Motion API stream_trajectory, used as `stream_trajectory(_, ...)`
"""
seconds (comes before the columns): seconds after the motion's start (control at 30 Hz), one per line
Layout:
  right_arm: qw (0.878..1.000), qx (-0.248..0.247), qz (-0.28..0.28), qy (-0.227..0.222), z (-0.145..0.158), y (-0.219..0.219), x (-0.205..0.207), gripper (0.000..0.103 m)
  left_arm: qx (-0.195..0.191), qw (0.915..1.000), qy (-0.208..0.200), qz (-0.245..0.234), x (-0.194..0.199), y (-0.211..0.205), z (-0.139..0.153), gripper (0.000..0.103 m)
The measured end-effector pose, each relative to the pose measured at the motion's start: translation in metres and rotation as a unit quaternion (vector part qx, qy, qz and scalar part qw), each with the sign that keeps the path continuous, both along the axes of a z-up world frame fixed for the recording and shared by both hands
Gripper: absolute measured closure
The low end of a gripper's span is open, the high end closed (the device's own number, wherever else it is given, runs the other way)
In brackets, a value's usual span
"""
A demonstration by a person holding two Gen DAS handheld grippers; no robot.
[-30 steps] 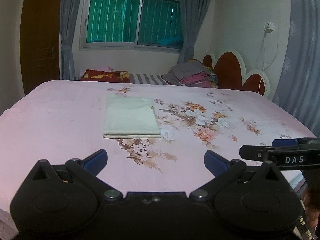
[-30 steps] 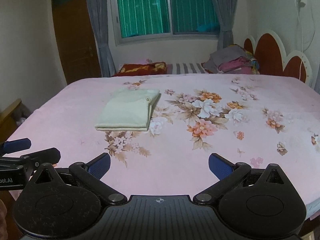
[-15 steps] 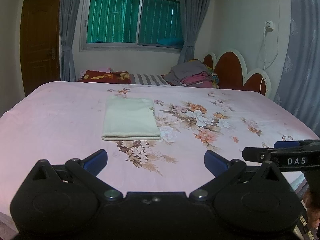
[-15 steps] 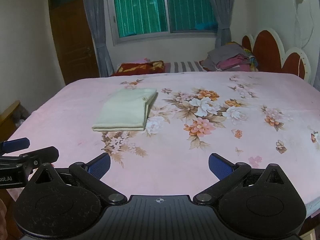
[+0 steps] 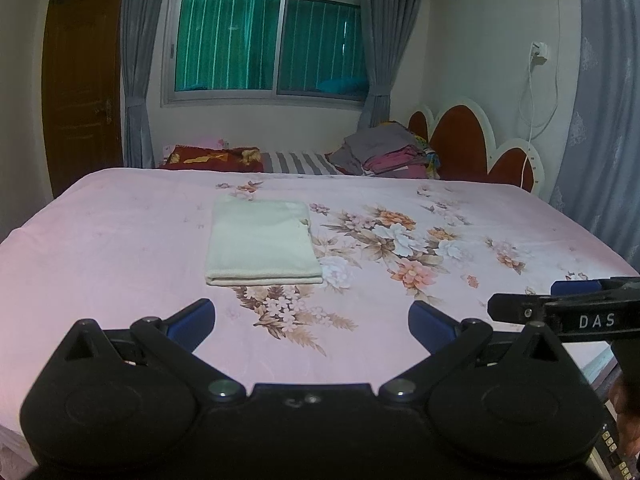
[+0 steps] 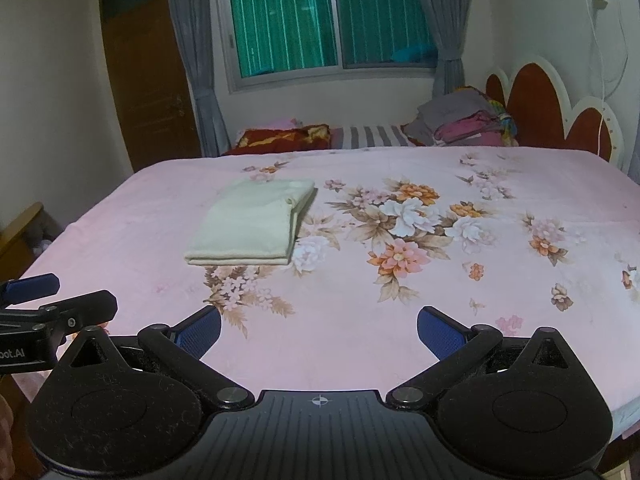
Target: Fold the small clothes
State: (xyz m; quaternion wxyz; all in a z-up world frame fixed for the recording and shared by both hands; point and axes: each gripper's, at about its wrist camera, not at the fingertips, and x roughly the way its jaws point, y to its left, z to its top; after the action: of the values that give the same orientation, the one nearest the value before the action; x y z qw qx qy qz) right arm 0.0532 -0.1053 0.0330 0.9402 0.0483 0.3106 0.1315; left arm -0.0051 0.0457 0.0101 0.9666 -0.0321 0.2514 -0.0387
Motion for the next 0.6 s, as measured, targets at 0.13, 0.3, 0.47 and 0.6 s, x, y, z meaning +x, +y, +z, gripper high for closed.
stream_trajectory(0.13, 1.0, -0.001, 0.0, -0.001, 0.0008, -0.0001, -0.0006, 0.0, 0.0, 1.0, 0.0, 0.0, -0.0003, -0.0007, 0.0007, 0.001)
stream_trajectory(0.3, 1.0, -0.002, 0.0, -0.001, 0.0015, 0.0004, -0.0006, 0.0, 0.001, 1.0, -0.001, 0.0, -0.0006, -0.001, 0.0011, 0.001)
stream_trajectory(0.47, 1.0, -0.001, 0.0, -0.003, 0.0015, -0.0001, -0.0006, 0.0, 0.001, 1.0, -0.001, 0.0, -0.0006, -0.0012, 0.0013, 0.001)
stream_trajectory(0.6, 1.0, 0.0, -0.001, -0.003, 0.0022, -0.0006, 0.0002, 0.0, 0.001, 1.0, -0.002, 0.0, -0.0006, -0.0016, 0.0011, 0.001)
